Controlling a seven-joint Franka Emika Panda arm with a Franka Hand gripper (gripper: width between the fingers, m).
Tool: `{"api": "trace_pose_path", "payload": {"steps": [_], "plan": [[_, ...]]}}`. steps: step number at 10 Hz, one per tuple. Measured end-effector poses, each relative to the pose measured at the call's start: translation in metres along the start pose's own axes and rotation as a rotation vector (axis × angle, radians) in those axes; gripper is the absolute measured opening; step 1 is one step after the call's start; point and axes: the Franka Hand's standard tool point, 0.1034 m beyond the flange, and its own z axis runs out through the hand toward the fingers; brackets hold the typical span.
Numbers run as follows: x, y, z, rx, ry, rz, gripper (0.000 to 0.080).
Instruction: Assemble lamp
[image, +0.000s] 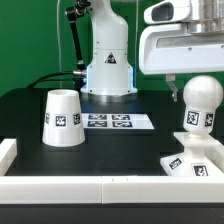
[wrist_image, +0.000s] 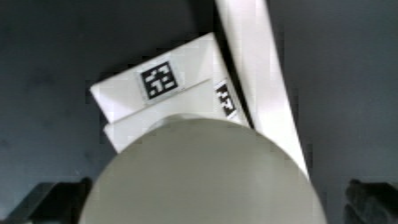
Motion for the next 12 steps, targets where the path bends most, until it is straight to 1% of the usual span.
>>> {"api": "trace_pose_path", "payload": {"steps": [1,2,3,5,7,8,12], "plan": [[0.0001,0.0009,0.0006,0.000,0.001,0.035,0.0589],[0.0003,0.0008,0.0006,0.002,0.002,0.109,0.0589],[0.0004,0.0010,0.0006,0.001,0.003,0.126,0.0576],[0.0003,0.0010,0.0006,0.000,0.003,0.116,0.0577],[-0.0023,-0.0024,0.0009,-0.001,0.000,0.172,0.0577],[-0.0024,-0.0040,0.0012,0.003,0.008,0.179,0.0577],[0.0013,-0.0040,0.0012,0.044,0.063,0.389,0.0578]]}}
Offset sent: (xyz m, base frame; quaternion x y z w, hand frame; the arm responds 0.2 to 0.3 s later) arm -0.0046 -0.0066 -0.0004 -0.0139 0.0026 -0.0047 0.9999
